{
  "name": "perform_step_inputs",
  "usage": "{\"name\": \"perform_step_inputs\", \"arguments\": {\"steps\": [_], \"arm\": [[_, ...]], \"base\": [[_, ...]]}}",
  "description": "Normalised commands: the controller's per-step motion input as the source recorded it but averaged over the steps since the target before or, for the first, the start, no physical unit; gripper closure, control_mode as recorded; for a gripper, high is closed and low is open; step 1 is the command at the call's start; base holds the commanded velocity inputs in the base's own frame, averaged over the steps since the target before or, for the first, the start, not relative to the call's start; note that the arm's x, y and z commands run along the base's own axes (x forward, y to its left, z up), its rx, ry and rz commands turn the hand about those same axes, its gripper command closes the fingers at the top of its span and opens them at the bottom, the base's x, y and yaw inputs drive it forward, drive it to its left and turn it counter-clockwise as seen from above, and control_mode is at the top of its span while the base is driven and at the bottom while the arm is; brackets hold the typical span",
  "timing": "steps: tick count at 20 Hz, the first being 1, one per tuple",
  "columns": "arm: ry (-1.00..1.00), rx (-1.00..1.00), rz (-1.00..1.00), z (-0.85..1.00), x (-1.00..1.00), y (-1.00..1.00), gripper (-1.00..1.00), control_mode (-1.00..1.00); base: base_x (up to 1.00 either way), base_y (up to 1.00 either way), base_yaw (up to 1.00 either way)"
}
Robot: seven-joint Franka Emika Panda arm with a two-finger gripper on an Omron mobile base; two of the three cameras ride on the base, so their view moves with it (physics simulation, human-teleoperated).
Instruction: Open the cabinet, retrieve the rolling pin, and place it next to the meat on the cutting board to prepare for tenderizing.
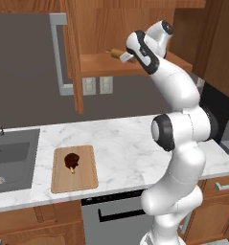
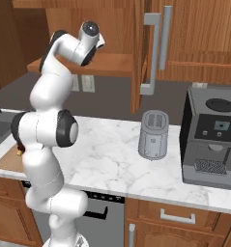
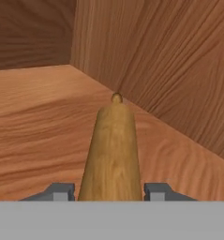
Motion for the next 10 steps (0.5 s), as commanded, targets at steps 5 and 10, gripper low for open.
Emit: {"name": "perform_step_inputs", "arguments": {"steps": [5,10], "arm": [[-0.05,0.0,0.0,0.03,-0.51,0.12,1.0,-1.0],[-0.04,0.0,0.0,0.26,-0.53,0.06,1.0,-1.0]], "base": [[0.0,0.0,0.0],[0.0,0.0,0.0]]}}
